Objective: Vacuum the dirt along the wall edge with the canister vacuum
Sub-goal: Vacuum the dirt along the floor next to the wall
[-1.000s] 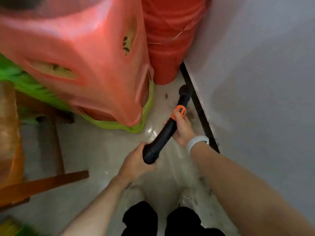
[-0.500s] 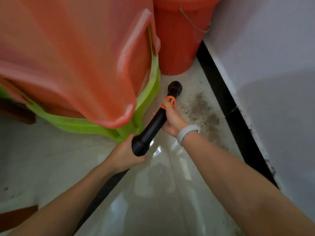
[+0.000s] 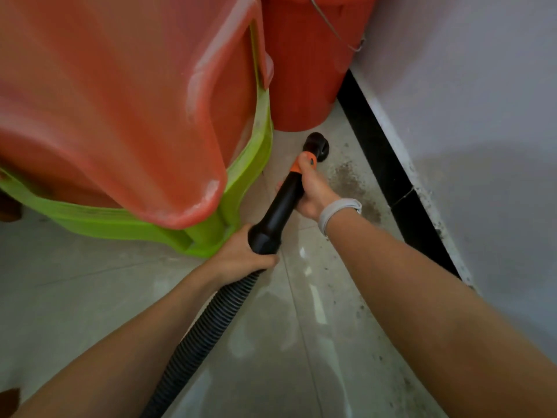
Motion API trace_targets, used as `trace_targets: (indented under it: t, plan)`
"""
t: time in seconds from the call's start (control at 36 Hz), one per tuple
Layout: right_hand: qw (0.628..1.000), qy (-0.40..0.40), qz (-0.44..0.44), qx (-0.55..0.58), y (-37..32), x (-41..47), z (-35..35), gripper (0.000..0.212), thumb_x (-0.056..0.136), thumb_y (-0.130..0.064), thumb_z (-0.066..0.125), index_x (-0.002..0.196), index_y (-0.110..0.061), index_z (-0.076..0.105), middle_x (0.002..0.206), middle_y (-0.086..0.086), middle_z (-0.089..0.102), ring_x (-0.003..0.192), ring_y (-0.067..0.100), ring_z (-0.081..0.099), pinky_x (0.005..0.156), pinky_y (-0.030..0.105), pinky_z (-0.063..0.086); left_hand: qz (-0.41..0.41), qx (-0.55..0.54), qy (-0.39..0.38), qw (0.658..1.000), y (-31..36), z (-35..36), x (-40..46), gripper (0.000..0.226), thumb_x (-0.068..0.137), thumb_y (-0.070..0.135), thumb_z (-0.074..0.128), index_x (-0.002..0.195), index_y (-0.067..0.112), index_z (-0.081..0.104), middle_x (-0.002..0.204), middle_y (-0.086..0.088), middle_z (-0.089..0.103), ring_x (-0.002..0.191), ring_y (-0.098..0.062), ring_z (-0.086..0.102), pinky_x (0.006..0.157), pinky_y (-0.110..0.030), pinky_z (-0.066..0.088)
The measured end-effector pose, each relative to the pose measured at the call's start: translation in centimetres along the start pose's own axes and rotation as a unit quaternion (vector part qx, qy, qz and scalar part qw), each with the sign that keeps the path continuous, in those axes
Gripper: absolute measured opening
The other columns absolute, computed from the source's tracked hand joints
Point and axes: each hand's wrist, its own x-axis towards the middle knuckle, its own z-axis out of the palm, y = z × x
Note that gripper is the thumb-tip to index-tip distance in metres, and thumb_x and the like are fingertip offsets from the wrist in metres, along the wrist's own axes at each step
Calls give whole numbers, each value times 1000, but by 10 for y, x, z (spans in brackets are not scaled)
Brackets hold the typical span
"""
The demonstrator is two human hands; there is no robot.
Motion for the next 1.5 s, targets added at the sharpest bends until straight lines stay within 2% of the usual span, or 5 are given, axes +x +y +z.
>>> trace_targets:
  t: [0.25, 0.92, 1.08, 1.25, 1.5]
  plan:
    - [999, -36, 6, 33, 54, -10, -6, 30, 93, -33, 63, 105, -9, 52, 74, 6, 56, 69, 21, 59, 90, 44, 51, -33, -12, -17, 999, -33, 0, -25, 41, 74, 6, 78, 110, 10, 60, 100, -9, 69, 78, -5, 65, 67, -22, 55]
    - [986, 88, -99, -99, -5, 46, -14, 32, 97, -37, 55, 85, -9, 47, 60, 8, 52, 38, 16, 55, 43, 27, 51, -26, 25, -1, 999, -52, 42, 10, 69, 87, 40, 67, 142, 22, 29, 114, 11, 56, 98, -6, 58, 78, -19, 45]
    - [979, 95, -99, -153, -6, 52, 3, 34, 97, -41, 53, 81, -11, 47, 75, 11, 56, 73, 30, 60, 82, 51, 57, 36, 12, 84, 996, -35, 41, 28, 73, 85, 35, 71, 143, 17, 31, 117, 8, 51, 108, -14, 54, 84, -26, 42]
    - [980, 118, -89, -136, -4, 53, -7, 36, 97, -41, 54, 79, -10, 47, 62, 7, 53, 40, 17, 55, 45, 28, 53, 22, 11, 104, 994, -20, 55, 49, 71, 84, 43, 70, 139, 16, 34, 115, 5, 51, 101, -14, 52, 77, -26, 40]
    - [979, 146, -85, -115, 1, 31, -33, 31, 97, -39, 54, 92, -9, 47, 69, 7, 53, 49, 18, 56, 41, 26, 50, 24, 10, 58, 998, -27, 70, 42, 56, 86, 48, 65, 126, 23, 34, 99, 10, 55, 84, -6, 57, 60, -15, 41]
